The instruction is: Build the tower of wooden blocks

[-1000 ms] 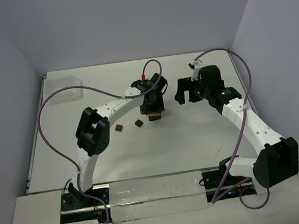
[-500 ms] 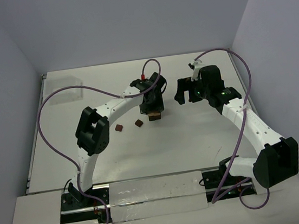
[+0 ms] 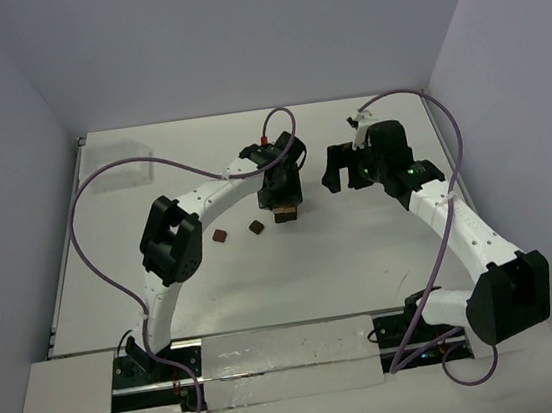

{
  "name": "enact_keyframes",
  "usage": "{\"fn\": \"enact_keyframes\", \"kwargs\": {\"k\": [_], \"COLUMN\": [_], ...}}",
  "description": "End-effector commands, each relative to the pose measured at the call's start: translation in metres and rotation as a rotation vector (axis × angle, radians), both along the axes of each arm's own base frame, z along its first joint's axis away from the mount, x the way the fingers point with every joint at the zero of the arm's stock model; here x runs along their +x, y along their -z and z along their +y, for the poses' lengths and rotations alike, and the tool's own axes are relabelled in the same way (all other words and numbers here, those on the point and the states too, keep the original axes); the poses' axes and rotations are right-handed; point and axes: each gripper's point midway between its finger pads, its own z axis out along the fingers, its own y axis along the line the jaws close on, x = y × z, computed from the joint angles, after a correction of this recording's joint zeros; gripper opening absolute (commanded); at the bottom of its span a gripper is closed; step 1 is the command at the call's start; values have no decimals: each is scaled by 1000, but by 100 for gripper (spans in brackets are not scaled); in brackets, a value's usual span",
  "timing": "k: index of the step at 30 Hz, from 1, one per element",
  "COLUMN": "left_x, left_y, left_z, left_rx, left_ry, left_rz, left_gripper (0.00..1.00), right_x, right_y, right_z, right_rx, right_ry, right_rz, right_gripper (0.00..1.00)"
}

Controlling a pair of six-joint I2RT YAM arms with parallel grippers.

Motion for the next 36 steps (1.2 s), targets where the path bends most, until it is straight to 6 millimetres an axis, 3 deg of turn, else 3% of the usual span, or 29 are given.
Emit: {"fn": "enact_keyframes", "kwargs": {"k": [1,11,13,17,25,31,36], "left_x": [6,6,5,5,5,6,6], "left_y": [5,5,6,6,3,-6,-3], "left_z": [-8,-10,-11,-12,-14,-14,-11], "left_rx": [-22,-27,-27,-38,-44,-47,-35], "left_ry": [9,19,24,29,36,34,27], "left_rz": [0,1,4,9,6,-20,-22], "left_gripper": [49,68,78,86,89,98,94], "right_x": [12,12,12,11,11,12,11], "right_y": [-24,-25,-25,-25,-24,-24,-25], "right_z": [2,1,1,1,2,3,2], "right_rx": [30,31,31,31,32,36,38], "right_ry": [3,4,4,5,2,-2,0], "right_rz": [-67,-68,-67,-68,-67,-65,-66], "right_gripper": [100,100,100,100,100,100,100]}}
